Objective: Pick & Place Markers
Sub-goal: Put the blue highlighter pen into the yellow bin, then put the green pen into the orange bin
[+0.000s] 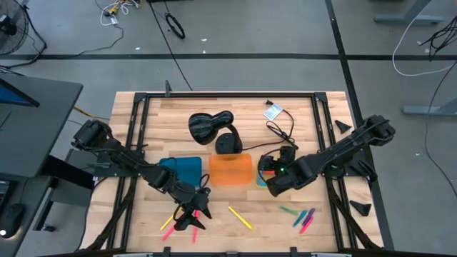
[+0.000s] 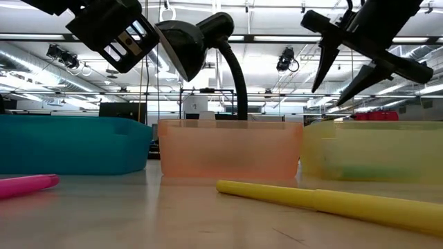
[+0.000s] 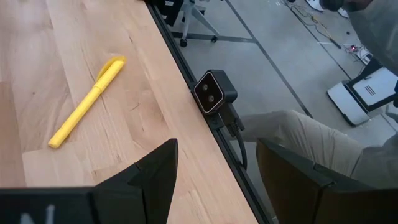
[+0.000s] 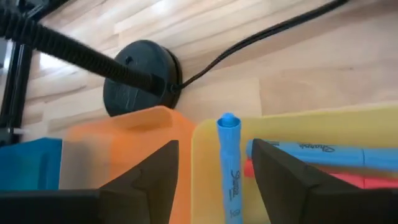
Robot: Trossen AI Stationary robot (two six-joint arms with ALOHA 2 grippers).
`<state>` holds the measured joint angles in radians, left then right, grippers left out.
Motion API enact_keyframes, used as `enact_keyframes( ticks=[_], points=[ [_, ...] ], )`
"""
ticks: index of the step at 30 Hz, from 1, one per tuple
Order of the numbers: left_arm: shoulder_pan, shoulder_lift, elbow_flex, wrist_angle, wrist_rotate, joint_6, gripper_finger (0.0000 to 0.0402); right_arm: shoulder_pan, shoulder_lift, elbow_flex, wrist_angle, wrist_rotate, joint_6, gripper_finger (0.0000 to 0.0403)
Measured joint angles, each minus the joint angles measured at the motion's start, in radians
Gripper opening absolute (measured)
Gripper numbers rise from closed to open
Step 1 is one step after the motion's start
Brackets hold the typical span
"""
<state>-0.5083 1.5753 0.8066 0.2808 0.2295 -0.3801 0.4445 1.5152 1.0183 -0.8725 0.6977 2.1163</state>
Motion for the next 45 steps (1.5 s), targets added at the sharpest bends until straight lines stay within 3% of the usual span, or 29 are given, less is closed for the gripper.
enact_keyframes(
  ticks=[9,16,27,37,41,45],
  points=[
    [0.0,0.0,0.0,0.008,-0.038,0.006,0.0222,-0.091,0.014,0.001,0.185,-0.012,-0.216,0.0203],
    [0.0,0.0,0.0,0.015,-0.049,0.009,0.0222,-0.165,0.075,0.001,0.235,-0.109,-0.296,0.0204],
    [0.001,0.0,0.0,0.014,-0.042,0.009,0.0222,-0.162,0.087,0.001,0.179,-0.221,-0.222,0.0204],
    [0.001,0.0,0.0,0.014,-0.042,0.025,0.0222,-0.044,0.087,0.0,0.008,-0.262,0.016,0.0204],
    [0.001,0.0,0.0,0.014,-0.033,0.025,0.0222,-0.015,0.084,0.0,0.016,-0.23,0.001,0.0204],
    [0.001,0.0,0.0,0.014,-0.034,0.024,0.0222,0.009,0.083,0.0,0.015,-0.108,-0.059,0.0204]
  ],
)
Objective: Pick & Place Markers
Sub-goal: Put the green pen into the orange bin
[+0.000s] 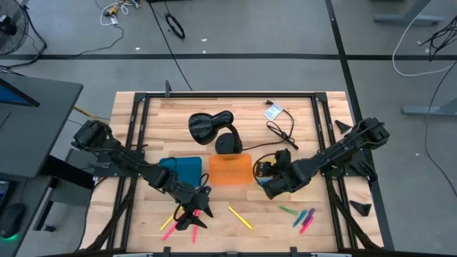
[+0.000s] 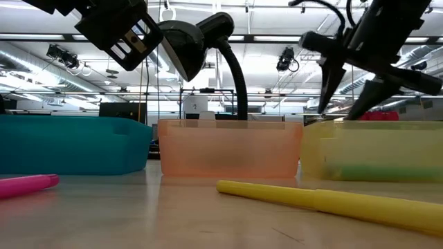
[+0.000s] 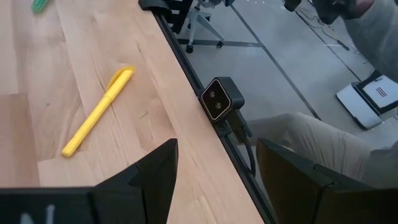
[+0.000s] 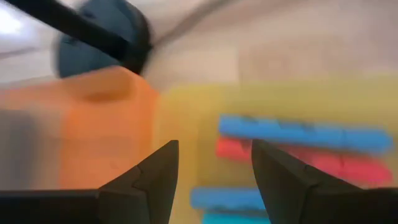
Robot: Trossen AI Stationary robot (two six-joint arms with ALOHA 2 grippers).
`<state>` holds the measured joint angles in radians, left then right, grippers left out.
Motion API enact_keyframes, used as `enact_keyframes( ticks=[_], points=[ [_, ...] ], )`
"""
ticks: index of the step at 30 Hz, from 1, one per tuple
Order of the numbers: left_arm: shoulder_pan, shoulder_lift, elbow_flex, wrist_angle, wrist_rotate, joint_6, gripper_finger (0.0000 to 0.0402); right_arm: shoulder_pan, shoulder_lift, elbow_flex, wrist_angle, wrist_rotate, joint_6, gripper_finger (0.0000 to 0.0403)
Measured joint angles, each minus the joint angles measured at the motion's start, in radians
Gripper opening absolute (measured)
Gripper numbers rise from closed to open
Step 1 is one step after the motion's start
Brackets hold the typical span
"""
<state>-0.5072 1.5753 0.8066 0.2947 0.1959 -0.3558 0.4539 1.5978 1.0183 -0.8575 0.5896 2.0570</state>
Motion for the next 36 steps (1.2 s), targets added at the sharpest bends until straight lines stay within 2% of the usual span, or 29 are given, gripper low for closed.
enact_keyframes(
  ticks=[6,10,14,19,24,31,36],
  points=[
    [0.0,0.0,0.0,0.0,0.0,-0.033,0.0222,0.062,0.0,0.0,0.035,0.238,-0.18,0.0204],
    [0.0,0.0,0.0,0.0,0.0,-0.035,0.0222,0.126,0.0,0.0,0.145,0.398,-0.42,0.0204],
    [0.0,0.0,0.0,0.0,0.0,-0.029,0.0222,0.18,0.0,0.0,0.276,0.442,-0.696,0.0204],
    [0.0,0.0,0.0,0.0,-0.036,-0.035,0.0222,0.228,0.0,0.0,0.47,0.432,-0.976,0.0204],
    [0.0,0.0,0.0,0.0,-0.118,-0.078,0.0222,0.244,0.0,0.0,0.659,0.296,-1.241,0.0204],
    [0.0,0.0,0.0,0.0,-0.213,-0.087,0.0222,0.243,0.0,0.0,0.777,0.054,-1.406,0.0204],
    [0.0,0.0,0.0,0.0,-0.248,-0.087,0.0222,0.243,0.0,0.0,0.76,0.018,-1.427,0.0204]
  ],
)
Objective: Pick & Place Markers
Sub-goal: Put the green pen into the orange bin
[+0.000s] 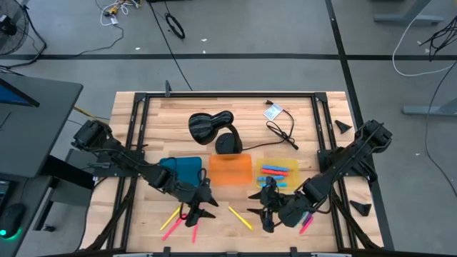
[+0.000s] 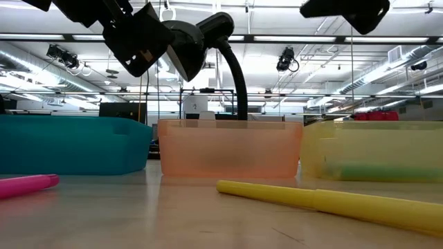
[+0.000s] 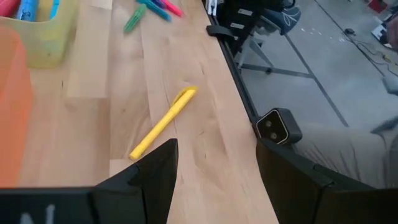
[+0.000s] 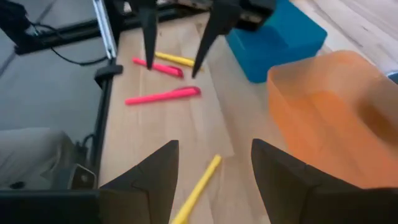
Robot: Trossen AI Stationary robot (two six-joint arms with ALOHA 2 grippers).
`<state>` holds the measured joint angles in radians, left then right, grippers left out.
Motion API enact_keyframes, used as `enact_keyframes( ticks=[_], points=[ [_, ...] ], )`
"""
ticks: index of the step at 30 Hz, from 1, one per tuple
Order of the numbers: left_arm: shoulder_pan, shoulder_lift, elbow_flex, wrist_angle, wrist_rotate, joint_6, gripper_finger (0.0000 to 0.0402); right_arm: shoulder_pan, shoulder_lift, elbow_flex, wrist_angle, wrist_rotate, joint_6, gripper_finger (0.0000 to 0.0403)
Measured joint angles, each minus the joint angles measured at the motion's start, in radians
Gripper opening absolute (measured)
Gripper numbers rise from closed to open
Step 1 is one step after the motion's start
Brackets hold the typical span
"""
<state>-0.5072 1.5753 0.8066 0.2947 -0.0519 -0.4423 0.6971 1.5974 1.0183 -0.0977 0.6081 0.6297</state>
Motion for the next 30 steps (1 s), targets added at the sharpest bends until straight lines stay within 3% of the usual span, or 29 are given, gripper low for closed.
enact_keyframes(
  ticks=[4,19,23,30],
  points=[
    [-0.001,0.0,0.0,0.0,-0.001,-0.011,0.0222,0.0,-0.003,0.0,-0.096,-0.043,0.055,0.0204],
    [-0.001,0.0,0.0,0.0,-0.104,-0.045,0.0222,0.011,-0.004,0.0,-0.699,-0.493,0.335,0.0204],
    [-0.001,0.0,0.0,0.0,-0.11,-0.05,0.0222,0.014,-0.004,0.0,-0.752,-0.563,0.354,0.0204],
    [-0.001,0.0,0.0,0.0,-0.112,-0.119,0.0222,0.026,-0.004,0.0,-0.755,-0.573,0.382,0.0204]
  ],
)
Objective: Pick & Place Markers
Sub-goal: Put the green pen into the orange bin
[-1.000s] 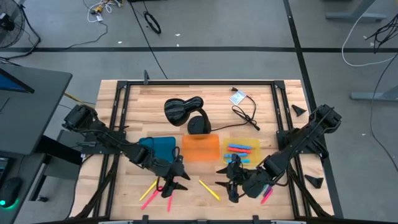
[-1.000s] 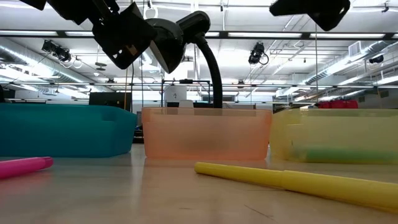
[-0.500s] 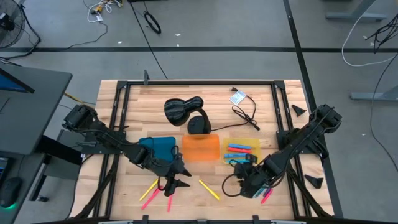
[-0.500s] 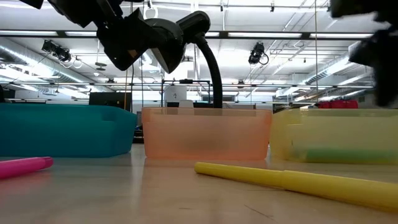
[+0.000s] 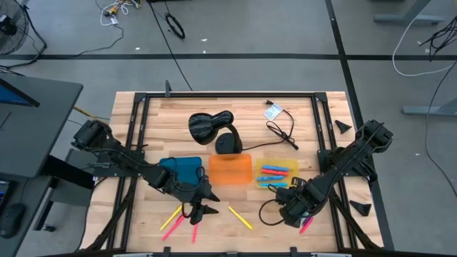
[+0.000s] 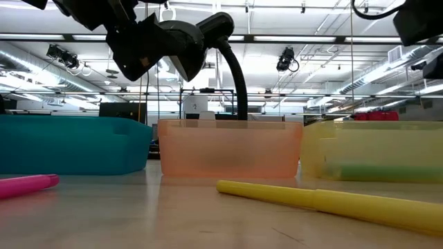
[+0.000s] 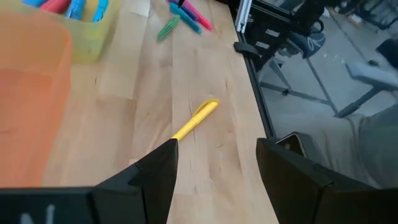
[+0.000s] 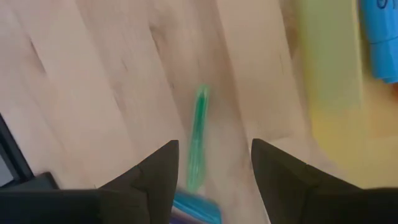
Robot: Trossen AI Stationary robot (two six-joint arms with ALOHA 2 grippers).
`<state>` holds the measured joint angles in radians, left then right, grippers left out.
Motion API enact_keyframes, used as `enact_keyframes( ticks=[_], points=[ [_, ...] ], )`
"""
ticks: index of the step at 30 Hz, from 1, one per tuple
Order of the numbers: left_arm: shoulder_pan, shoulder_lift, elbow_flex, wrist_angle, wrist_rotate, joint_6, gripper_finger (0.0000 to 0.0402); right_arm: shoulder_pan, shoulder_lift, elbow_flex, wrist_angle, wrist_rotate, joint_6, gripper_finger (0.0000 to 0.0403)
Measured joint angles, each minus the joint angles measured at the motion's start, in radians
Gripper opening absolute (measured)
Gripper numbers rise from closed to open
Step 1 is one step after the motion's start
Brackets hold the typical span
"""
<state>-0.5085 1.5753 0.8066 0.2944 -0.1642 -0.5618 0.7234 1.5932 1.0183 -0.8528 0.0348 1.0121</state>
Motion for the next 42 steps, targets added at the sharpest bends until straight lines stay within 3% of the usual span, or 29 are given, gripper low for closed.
enact_keyframes(
  ticks=[17,35,42],
  points=[
    [-0.086,0.0,0.0,-0.05,0.0,-0.01,0.0222,0.033,0.01,0.0,0.076,0.072,0.023,0.0204],
    [-0.12,0.0,0.0,-0.056,0.003,-0.004,0.0222,0.033,0.013,-0.212,0.321,0.061,0.128,0.0204],
    [-0.125,0.0,0.0,-0.056,0.0,-0.004,0.0222,0.034,0.009,-0.243,0.339,0.07,0.129,0.0197]
  ],
)
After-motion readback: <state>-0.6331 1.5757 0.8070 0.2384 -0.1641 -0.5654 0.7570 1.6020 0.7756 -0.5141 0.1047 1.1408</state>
